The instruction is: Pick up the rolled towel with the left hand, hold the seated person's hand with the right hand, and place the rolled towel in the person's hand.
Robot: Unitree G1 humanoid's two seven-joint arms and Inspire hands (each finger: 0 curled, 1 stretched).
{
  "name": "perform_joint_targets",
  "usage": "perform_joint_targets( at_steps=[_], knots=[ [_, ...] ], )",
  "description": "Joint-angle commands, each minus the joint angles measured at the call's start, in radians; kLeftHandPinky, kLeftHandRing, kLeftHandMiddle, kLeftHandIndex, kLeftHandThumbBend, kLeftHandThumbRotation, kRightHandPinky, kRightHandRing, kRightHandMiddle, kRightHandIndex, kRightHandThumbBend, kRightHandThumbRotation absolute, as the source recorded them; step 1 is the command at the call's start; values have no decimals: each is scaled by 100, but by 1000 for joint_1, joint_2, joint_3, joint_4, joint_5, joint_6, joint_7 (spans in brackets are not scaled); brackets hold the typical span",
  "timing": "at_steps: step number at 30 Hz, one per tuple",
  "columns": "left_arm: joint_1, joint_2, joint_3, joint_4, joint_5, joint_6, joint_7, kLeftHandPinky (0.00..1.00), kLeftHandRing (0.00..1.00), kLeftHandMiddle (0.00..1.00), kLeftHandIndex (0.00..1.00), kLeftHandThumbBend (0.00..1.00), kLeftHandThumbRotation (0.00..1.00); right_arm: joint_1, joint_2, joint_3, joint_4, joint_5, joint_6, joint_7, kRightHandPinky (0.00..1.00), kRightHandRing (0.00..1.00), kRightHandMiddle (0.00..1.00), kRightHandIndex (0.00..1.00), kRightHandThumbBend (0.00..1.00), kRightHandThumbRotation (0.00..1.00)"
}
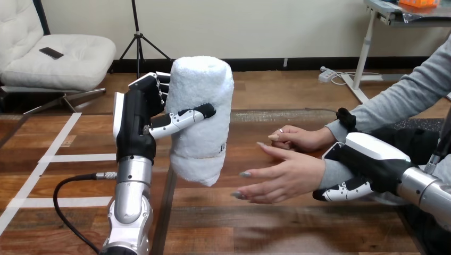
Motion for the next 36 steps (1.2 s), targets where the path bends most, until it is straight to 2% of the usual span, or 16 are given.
perform_joint_targets(
  at_steps=[1, 16, 28, 36],
  knots=[
    [-154, 14, -1, 18, 12, -26, 13, 34, 37, 40, 40, 75, 0, -33, 8, -51, -68, 54, -23, 1, 20, 23, 28, 28, 57, 33],
    [-166, 6, 0, 58, 7, -39, 17, 36, 38, 40, 40, 74, 0, -40, 9, -45, -73, 60, -7, 11, 20, 23, 29, 30, 57, 32],
    [-166, -13, -4, 61, 8, -36, 26, 36, 38, 40, 40, 74, 0, -47, 20, -49, -66, 52, -10, 5, 21, 24, 30, 31, 57, 32],
    [-163, -35, -2, 57, -4, -41, 18, 36, 38, 40, 40, 74, 0, -52, 30, -57, -76, 61, 2, 22, 20, 24, 29, 31, 57, 33]
  ],
)
